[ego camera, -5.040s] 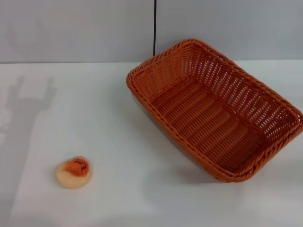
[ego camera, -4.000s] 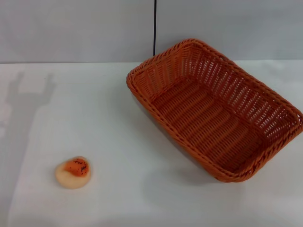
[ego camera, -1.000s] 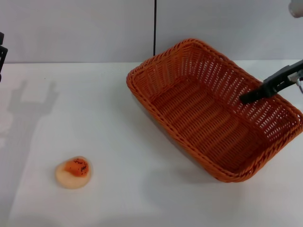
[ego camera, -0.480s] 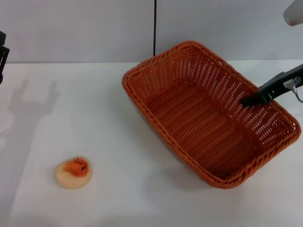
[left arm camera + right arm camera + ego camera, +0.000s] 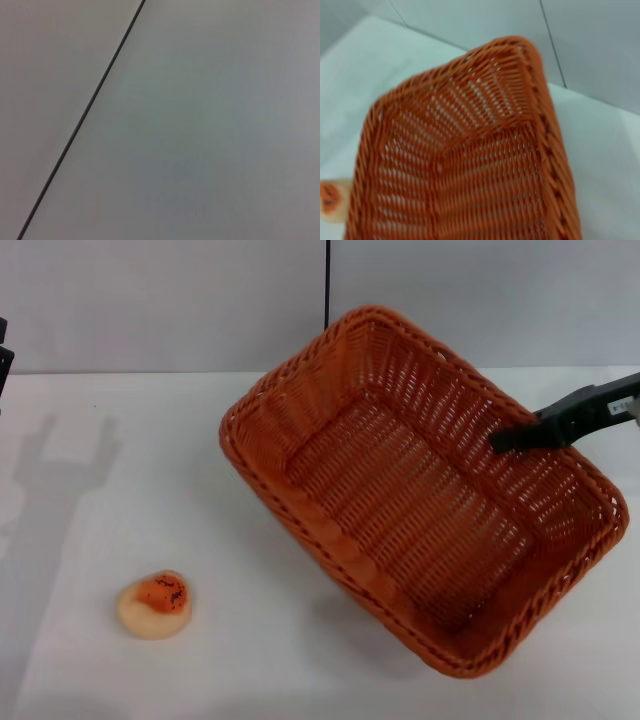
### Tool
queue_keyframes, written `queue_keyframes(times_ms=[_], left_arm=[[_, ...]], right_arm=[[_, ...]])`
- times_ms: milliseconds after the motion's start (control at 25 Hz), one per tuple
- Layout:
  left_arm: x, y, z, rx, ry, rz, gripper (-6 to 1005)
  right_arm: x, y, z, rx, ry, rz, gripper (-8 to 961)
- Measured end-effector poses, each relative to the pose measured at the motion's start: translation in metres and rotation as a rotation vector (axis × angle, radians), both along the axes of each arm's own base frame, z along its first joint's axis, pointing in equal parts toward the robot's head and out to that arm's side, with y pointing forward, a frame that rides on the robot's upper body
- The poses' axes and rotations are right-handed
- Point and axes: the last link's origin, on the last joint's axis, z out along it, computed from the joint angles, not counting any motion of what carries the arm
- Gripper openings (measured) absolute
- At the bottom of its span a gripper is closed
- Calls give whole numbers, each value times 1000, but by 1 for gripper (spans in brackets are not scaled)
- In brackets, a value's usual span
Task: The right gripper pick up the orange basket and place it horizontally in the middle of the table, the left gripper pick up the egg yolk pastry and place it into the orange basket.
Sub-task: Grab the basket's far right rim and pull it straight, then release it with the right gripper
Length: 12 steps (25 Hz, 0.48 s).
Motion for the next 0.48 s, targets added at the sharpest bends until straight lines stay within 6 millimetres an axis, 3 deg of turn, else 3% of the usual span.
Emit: queue_keyframes(times_ms=[360, 480], left_arm=[[1, -2, 1, 3, 0, -10, 859], [1, -1, 1, 2, -3, -13, 859]], right_arm=[[1, -15, 29, 44, 234, 24, 174], [-9, -27, 52, 67, 394, 86, 179]])
